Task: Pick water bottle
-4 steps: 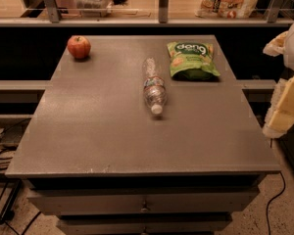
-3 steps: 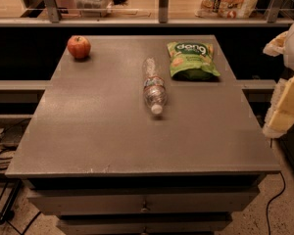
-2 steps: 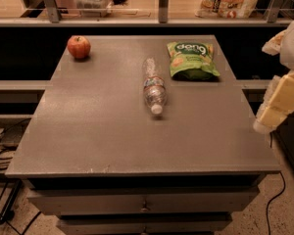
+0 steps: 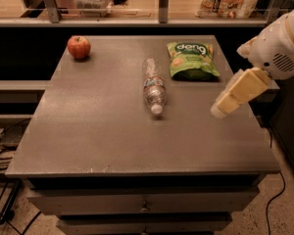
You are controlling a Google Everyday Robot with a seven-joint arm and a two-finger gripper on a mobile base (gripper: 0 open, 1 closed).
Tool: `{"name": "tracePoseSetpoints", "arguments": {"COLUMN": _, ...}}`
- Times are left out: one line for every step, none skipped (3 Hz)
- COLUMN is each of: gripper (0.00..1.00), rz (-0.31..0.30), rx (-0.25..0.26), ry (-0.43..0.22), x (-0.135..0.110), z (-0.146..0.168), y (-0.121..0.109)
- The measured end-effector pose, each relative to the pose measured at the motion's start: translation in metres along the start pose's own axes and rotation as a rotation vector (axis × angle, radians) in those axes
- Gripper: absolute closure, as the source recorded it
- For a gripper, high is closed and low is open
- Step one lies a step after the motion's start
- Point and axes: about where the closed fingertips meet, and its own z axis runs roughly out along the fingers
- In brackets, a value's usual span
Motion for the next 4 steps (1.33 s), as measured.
{"name": "tracePoseSetpoints", "arguments": {"gripper": 0.0, "rz": 0.051, "rx": -0.023, "ry": -0.07, "x": -0.022, "z": 0.025, "y": -0.005}}
{"name": "tracePoseSetpoints", "arguments": {"gripper": 0.0, "rz": 0.051, "rx": -0.023, "ry": -0.07, "x": -0.022, "z": 0.025, "y": -0.005}}
{"name": "tracePoseSetpoints", "arguments": {"gripper": 0.0, "rz": 0.095, "rx": -0.032, "ry": -0.088, "x": -0.037, "z": 0.046, "y": -0.005}}
{"name": "tracePoseSetpoints", "arguments": {"gripper": 0.0, "rz": 0.144, "rx": -0.043, "ry": -0.133, "x": -0.062, "z": 0.077, "y": -0.004}}
